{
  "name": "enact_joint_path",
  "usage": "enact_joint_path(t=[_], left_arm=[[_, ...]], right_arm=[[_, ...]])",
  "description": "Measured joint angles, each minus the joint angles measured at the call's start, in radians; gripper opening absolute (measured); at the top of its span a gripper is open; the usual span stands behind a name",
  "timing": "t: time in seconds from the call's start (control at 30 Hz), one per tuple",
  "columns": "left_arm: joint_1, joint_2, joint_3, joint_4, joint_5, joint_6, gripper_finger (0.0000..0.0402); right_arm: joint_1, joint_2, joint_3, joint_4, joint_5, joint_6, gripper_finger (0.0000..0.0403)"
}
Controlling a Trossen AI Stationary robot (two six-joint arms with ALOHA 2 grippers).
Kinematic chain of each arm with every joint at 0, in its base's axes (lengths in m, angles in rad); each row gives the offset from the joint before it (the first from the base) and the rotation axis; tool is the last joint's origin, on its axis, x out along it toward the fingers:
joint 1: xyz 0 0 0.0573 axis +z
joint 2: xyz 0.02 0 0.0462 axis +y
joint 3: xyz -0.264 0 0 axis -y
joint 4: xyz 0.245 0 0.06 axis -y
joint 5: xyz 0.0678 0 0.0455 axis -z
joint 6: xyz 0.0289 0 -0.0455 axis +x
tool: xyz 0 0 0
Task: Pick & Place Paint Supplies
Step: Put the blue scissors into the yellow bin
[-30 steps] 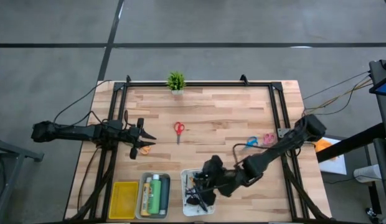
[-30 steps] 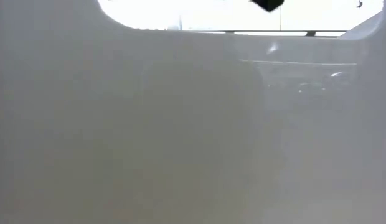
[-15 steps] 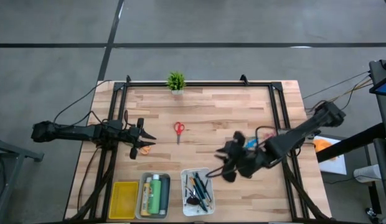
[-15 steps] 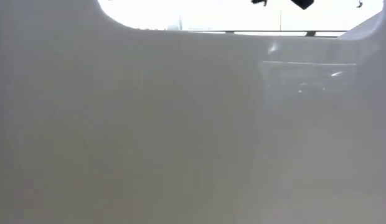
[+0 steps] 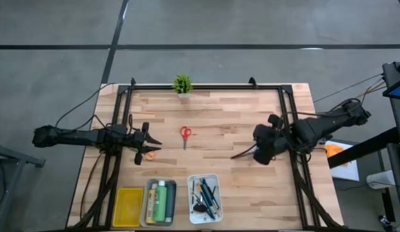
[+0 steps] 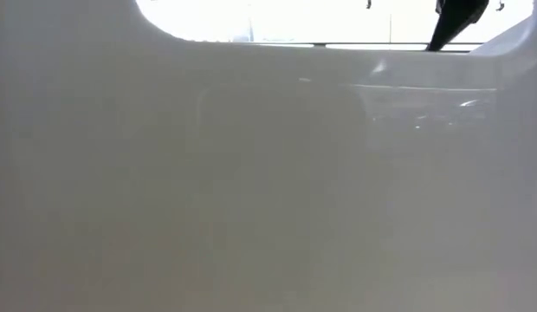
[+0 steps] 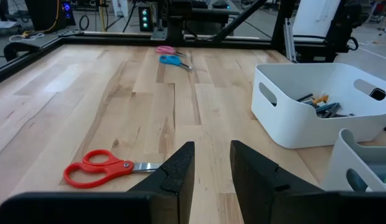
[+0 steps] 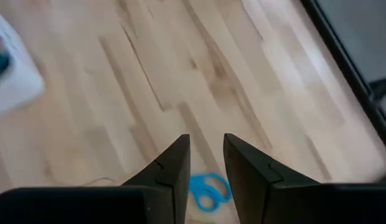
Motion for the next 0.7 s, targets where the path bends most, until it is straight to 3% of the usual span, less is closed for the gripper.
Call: enact_joint_path(t=[0.47,0.7], left_arm=[[0.000,0.000,0.000,0.000,0.000,0.000,0.0104],[0.000,0.000,0.000,0.000,0.000,0.000,0.0104]], right_arm=[[-0.293,0.006,-0.206,-0.004,-0.207,-0.300,0.0093],[-0.447,0.006,-0.349,0.094,-0.422,-0.311,0.0093]])
